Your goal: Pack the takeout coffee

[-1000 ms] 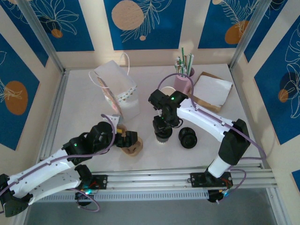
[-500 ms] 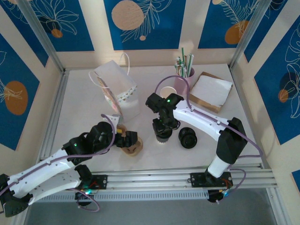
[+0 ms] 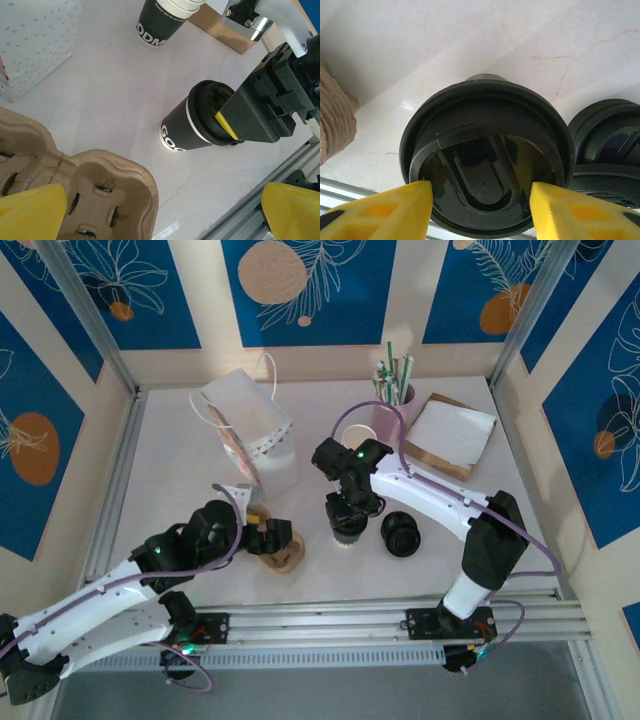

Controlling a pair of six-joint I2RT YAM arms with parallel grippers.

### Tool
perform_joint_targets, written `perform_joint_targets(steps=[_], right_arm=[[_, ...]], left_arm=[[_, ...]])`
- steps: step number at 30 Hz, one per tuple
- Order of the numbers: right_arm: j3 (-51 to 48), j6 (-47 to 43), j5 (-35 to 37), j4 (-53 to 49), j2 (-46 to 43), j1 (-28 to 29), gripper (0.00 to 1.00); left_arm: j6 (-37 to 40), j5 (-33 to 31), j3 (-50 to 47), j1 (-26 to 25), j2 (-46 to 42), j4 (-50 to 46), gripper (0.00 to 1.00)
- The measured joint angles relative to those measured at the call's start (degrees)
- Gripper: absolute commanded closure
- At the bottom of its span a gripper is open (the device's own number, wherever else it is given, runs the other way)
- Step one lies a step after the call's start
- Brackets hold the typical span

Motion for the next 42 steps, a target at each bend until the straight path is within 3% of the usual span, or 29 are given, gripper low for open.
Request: perform_joint_targets(steps=[6,11,18,24,28,32,39,42], right_arm=[[2.16,0.42,0.13,-2.10,-0.44,0.07,0.38],[5.20,0.31,0.11,-1.99,-5.84,0.83,0.37],[6.56,-2.16,-0.07,0.35,-11.72,6.75,0.32],[6.82,-3.72,-1.11,3.26,-10.29,12.55,0.32],[7.82,-4.15,-1.86,4.79,-6.58,13.92,0.31],[8.90,-4.66,-2.75,5.44,-2.54,14.62,0.28],[16.87,-5.46,-4.20,4.22,5.64,17.18,0.29],[20.20,-5.66,-4.83,3.17,9.11,18.08,0.33]], left_arm=[[0.07,-2.56,0.37,0.04,-2.08,-2.78,0.00],[0.11,-7.23,2.78,0.04,-7.96,-6.47,0.00],[0.04,-14.32,5.79,0.09,-15.30,-12.26,0.00],[-0.57,-18.27,8.02,0.13,-14.53,-21.03,0.00],[-0.46,-19.10,10.93,2.10,-8.79,-25.55,0.00],[1.25,-15.06,11.02,10.27,-4.37,-26.18,0.00],[4.00,5.11,7.54,39.04,-4.70,-22.56,0.00],[3.96,14.23,5.11,48.00,-5.46,-20.39,0.00]])
